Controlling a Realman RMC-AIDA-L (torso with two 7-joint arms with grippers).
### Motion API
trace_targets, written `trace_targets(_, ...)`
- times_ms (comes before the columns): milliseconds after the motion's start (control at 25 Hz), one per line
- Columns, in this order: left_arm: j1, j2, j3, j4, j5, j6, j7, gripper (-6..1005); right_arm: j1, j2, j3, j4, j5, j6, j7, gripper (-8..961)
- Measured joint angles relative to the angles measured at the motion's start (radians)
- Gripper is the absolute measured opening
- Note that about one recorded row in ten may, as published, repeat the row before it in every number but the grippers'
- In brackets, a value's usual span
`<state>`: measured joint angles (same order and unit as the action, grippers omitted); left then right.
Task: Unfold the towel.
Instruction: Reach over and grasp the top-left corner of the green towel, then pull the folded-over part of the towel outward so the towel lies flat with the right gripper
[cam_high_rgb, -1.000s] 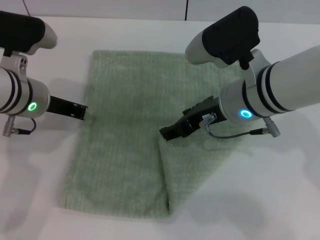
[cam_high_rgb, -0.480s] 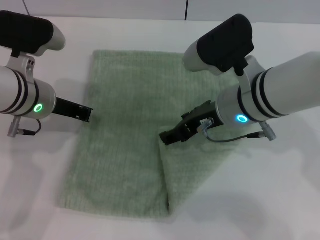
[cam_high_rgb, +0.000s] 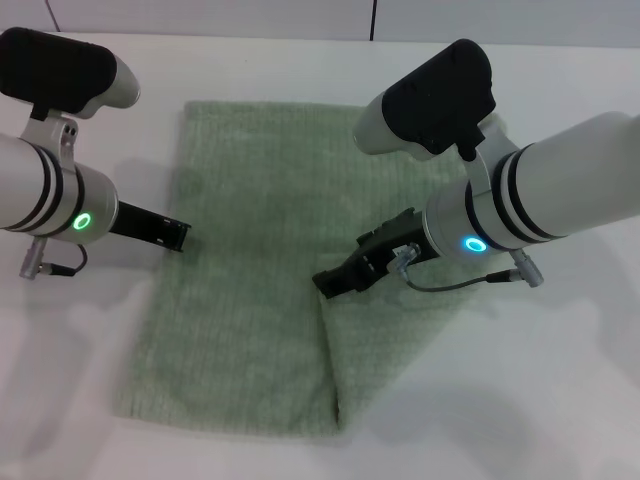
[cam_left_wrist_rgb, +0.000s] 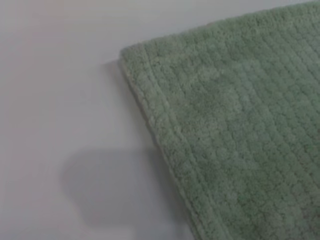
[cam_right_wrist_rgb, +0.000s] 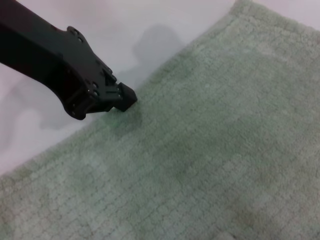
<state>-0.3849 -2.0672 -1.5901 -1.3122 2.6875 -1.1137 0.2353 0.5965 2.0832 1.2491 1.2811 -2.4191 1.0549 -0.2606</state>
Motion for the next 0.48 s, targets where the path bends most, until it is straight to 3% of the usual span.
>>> trace_targets(480,0.022,-0.001,0.024,-0.096,0.0,-0.021,-0.008,32,0.008,-0.001,0.002,-0.003,0.0,-0.003,0.0,714)
